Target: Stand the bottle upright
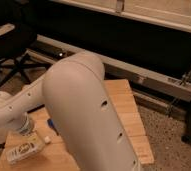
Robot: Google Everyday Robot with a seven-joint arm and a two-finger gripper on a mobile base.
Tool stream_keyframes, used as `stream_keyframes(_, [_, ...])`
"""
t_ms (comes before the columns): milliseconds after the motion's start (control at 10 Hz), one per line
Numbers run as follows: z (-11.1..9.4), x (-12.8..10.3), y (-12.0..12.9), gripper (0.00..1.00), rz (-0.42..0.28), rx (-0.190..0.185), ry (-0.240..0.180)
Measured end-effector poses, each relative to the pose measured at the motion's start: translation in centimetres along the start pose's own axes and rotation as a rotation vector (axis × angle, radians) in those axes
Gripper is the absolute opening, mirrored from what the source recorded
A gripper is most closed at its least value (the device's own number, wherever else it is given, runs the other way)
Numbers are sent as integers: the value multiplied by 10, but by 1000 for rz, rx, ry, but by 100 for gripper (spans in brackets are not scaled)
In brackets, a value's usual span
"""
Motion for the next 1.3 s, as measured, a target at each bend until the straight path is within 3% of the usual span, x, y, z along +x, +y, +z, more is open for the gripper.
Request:
stream_keyframes(400, [24,7,9,80,31,-17,54])
stream_keyframes(1000, [49,-6,6,80,26,-22,36])
stream_keyframes(1300, [63,1,6,80,19,-47,69])
